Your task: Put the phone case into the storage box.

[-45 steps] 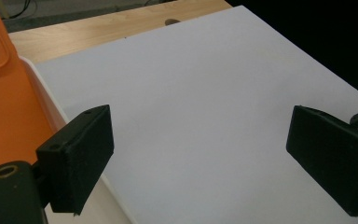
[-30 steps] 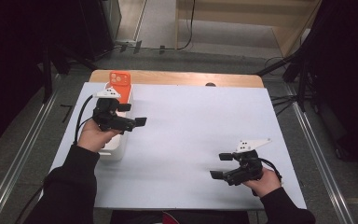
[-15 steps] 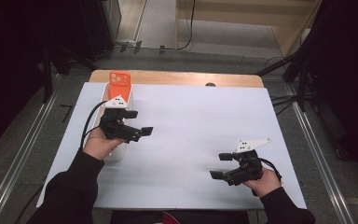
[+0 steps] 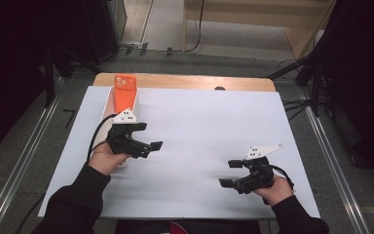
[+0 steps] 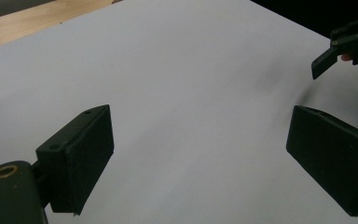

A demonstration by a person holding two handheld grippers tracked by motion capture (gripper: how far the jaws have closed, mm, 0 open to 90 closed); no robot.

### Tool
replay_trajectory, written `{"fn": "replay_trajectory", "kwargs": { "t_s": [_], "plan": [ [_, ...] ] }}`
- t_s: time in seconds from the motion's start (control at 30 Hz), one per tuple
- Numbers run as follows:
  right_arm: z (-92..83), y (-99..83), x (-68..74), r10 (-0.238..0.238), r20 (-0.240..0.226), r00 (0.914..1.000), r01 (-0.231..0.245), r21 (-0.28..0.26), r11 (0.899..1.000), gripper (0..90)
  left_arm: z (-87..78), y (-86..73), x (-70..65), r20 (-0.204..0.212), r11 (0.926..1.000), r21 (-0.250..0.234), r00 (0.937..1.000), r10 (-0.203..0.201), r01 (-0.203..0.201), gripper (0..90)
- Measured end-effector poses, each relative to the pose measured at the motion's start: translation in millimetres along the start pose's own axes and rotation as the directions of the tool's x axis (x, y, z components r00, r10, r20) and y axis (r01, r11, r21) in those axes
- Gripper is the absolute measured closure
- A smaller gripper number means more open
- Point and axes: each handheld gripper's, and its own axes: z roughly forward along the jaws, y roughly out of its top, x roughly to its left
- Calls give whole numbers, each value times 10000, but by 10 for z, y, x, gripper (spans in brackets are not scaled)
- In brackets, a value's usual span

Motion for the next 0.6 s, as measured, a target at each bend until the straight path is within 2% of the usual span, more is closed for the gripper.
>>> {"fn": "replay_trajectory", "kwargs": {
  "t_s": [0.23, 0.3, 0.4, 0.53, 0.6],
  "plan": [
    [4, 0, -5, -75, -8, 10000, 75, -6, 10000, 127, 0, -87, -56, 6, 9994, -57, 9995, 331, -331, 76],
    [4, 0, -5, -82, -7, 10000, 82, -5, 10000, 127, -11, -113, -78, -44, 9989, -237, 9992, 409, -410, 76],
    [5, 0, -6, -79, -12, 10000, 79, -4, 10000, 127, -27, -148, -102, 114, 9980, -388, 9987, 502, -497, 76],
    [7, -1, -7, -83, -18, 10000, 83, 5, 10000, 127, -31, -208, -143, 76, 9963, -413, 9971, 752, -749, 76],
    [7, -1, -7, -76, -12, 10000, 76, 7, 10000, 127, -28, -246, -144, 211, 9968, -373, 9972, 716, -707, 76]
  ]
}}
